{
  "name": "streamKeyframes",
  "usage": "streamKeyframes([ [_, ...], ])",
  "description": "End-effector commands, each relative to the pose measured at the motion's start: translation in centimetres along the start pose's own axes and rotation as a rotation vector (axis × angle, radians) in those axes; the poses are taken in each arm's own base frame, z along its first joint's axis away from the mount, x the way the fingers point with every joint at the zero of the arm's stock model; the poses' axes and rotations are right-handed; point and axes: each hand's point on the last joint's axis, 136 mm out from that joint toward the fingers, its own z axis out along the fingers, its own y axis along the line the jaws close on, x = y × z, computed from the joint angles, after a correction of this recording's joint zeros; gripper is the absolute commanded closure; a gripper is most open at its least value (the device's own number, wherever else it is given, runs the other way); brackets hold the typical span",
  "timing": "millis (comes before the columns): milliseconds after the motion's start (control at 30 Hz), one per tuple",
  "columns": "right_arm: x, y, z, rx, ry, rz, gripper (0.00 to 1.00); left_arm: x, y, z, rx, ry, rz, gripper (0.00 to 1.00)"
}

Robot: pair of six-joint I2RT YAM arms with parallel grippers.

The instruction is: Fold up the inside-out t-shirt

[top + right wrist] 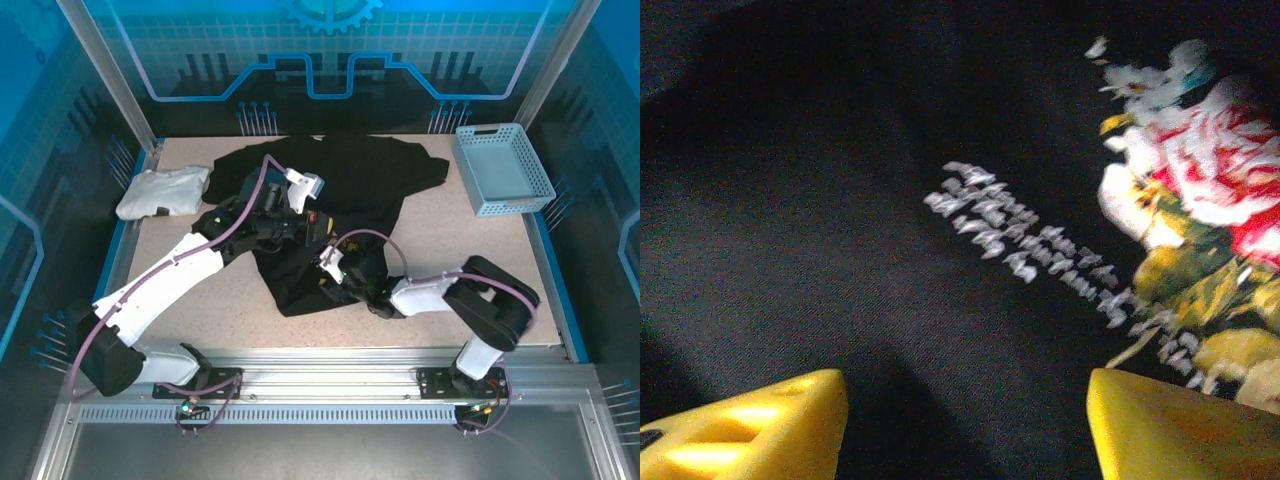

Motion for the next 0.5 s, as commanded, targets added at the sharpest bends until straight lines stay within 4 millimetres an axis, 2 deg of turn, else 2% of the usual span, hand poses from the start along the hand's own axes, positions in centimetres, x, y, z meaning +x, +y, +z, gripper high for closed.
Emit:
streamKeyframes([
  [0, -2.6, -4.1, 0.8, 0.174, -0.056, 0.072, 0.32, -0.6, -2.5, -2.6, 0.074, -0.009, 0.024, 1.0],
  [33, -2.7, -4.5, 0.9, 0.174, -0.053, 0.09, 0.3, -0.7, -2.8, -2.9, 0.083, -0.015, 0.029, 1.0],
  [100, -3.0, -5.2, 1.1, 0.175, -0.048, 0.116, 0.17, -0.7, -3.5, -3.5, 0.107, -0.022, 0.036, 1.0],
  [267, -3.4, -6.2, 2.2, 0.199, 0.004, 0.111, 0.15, -1.6, -5.9, -4.5, 0.173, -0.051, 0.057, 1.0],
  [300, -2.7, -6.3, 2.5, 0.207, 0.031, 0.112, 0.16, -1.8, -6.5, -4.7, 0.184, -0.058, 0.069, 1.0],
  [333, -3.7, -6.5, 2.7, 0.215, 0.018, 0.123, 0.16, -2.1, -7.0, -5.0, 0.191, -0.066, 0.079, 1.0],
  [433, -4.0, -6.7, 3.2, 0.224, 0.045, 0.138, 0.16, -2.8, -8.4, -5.6, 0.214, -0.078, 0.105, 1.0],
  [467, -4.4, -6.8, 3.4, 0.226, 0.046, 0.143, 0.19, -2.8, -8.8, -5.7, 0.22, -0.073, 0.111, 1.0],
])
